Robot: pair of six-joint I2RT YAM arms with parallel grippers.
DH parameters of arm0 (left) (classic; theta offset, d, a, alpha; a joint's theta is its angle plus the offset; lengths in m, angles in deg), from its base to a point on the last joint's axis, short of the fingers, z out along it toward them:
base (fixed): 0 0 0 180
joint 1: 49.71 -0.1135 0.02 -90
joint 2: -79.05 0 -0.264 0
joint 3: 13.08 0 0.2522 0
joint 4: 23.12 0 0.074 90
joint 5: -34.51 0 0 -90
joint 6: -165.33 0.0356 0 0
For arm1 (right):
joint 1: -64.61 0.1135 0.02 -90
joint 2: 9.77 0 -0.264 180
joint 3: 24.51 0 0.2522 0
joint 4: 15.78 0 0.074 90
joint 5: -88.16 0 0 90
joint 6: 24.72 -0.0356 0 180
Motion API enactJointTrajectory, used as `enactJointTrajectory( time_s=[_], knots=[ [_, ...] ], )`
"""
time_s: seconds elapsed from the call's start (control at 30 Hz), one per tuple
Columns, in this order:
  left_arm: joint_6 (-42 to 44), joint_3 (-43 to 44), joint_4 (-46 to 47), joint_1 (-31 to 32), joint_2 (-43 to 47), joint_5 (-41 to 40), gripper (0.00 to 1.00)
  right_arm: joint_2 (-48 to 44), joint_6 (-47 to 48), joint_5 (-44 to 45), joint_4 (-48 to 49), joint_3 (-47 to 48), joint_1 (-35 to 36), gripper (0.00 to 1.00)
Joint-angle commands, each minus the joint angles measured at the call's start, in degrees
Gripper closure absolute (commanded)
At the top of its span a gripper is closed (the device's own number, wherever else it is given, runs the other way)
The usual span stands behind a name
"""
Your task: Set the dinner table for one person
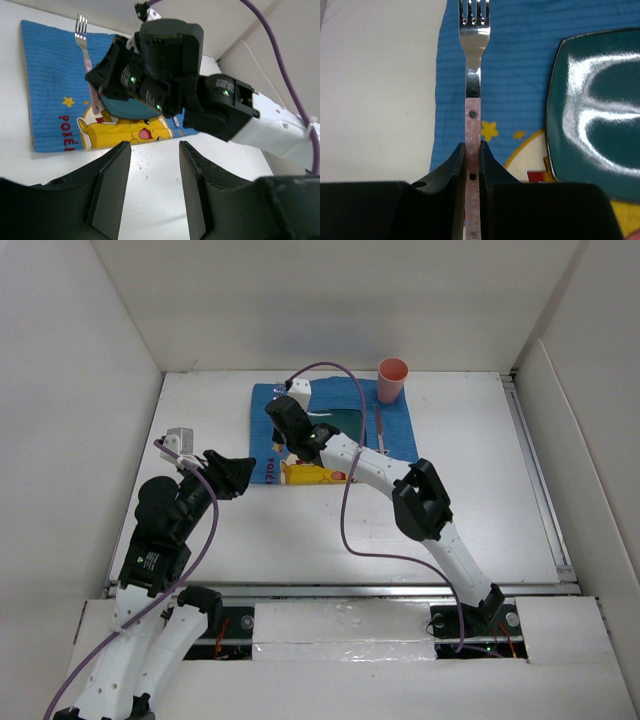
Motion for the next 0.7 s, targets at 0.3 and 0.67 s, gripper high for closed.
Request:
enactJointTrajectory(
  time_s=[0.3, 0.67],
  knots=[
    [1.5, -0.4, 4.2, 0.4, -1.1, 0.8, 0.60, 10.9, -4.4, -6.6, -2.5, 10.6, -2.8, 1.00],
    [1.3, -0.6, 4.5, 0.4, -1.5, 0.9, 0.60, 11.3, -6.3, -8.8, -0.5, 5.6, -3.3, 0.83]
  ],
)
